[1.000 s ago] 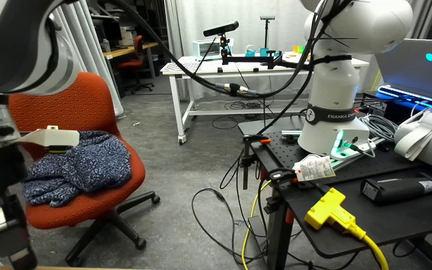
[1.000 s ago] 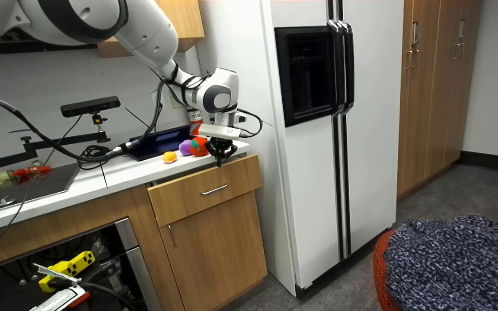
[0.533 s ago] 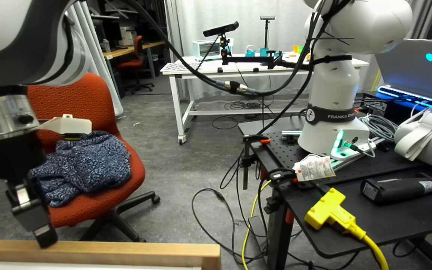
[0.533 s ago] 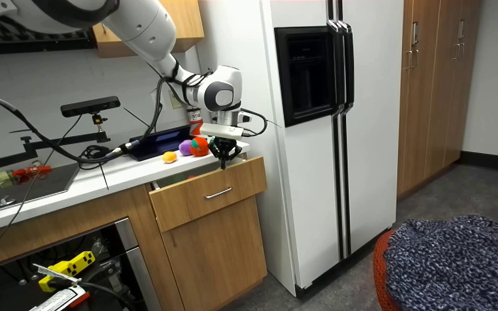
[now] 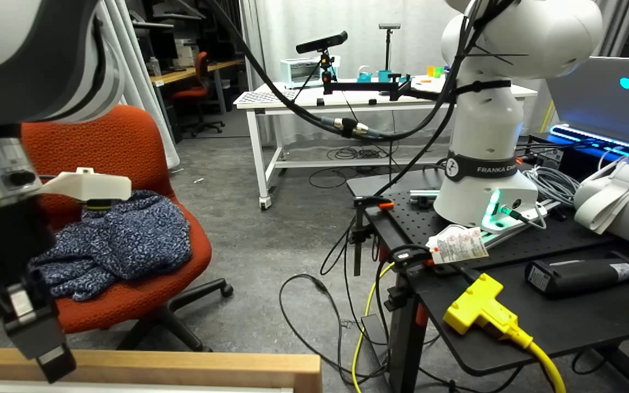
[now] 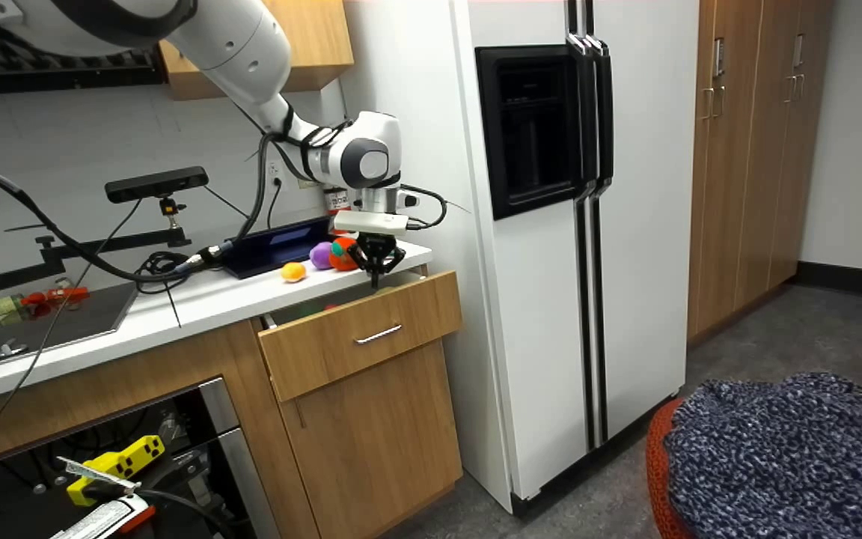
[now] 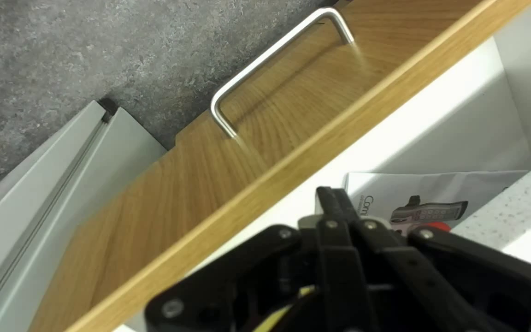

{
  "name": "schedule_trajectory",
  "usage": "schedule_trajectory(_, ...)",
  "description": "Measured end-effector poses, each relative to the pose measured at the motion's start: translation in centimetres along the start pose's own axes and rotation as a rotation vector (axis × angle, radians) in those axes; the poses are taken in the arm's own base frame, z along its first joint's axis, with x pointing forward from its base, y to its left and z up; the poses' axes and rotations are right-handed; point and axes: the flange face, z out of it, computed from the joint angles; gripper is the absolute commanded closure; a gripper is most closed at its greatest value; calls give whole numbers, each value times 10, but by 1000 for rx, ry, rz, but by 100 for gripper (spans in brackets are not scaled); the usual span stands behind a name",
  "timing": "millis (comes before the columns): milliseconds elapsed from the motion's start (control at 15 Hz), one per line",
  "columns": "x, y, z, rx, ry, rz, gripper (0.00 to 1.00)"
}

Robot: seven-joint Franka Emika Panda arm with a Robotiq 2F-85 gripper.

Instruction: Open the top drawer of the bottom cabinet.

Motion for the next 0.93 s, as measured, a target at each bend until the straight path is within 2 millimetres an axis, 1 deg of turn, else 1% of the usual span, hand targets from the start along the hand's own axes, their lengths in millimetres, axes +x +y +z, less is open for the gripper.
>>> schedule_trajectory(133, 4, -8, -1, 1, 2, -13, 100)
schedule_trajectory(267, 4, -9, 1, 3, 0, -14, 100)
schedule_trajectory(400, -1, -5, 7, 9, -10, -5, 100)
schedule_trajectory(733, -13, 11, 30, 41, -33, 35, 100)
schedule_trajectory(933, -17, 17, 28, 39, -40, 54, 100)
